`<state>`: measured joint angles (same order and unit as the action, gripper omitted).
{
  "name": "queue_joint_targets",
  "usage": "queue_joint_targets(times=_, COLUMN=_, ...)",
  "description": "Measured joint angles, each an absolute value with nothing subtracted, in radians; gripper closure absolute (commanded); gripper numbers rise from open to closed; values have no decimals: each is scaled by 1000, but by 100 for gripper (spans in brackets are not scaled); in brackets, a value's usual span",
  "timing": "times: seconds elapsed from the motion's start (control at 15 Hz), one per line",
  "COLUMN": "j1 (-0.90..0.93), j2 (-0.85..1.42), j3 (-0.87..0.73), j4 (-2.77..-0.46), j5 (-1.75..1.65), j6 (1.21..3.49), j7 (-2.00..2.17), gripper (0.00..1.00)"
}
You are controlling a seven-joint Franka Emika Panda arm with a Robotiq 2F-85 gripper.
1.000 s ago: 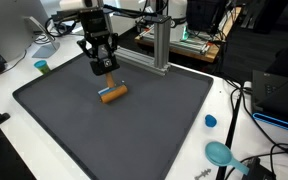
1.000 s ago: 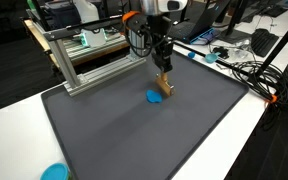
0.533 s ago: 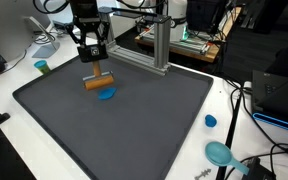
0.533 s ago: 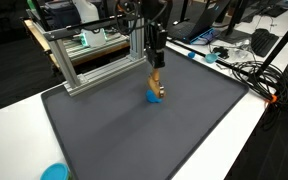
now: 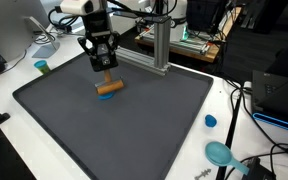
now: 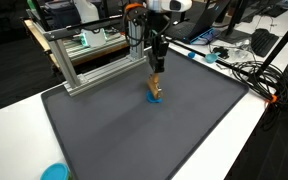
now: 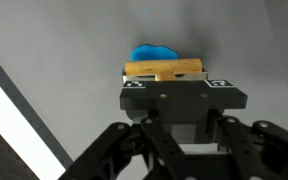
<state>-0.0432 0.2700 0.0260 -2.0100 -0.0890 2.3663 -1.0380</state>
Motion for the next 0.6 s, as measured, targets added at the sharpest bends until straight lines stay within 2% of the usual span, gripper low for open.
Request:
queue_joint_targets(times=0.33, j1=-61, j2=321, j3=25, j4=-1959, j5=-77, j6=2334, j7=-1032, gripper=78)
queue_joint_targets(times=0.6, j1=-126, j2=340, j3=45, j4=-1893, j5=57, j6=2266, j7=-1178, gripper=78)
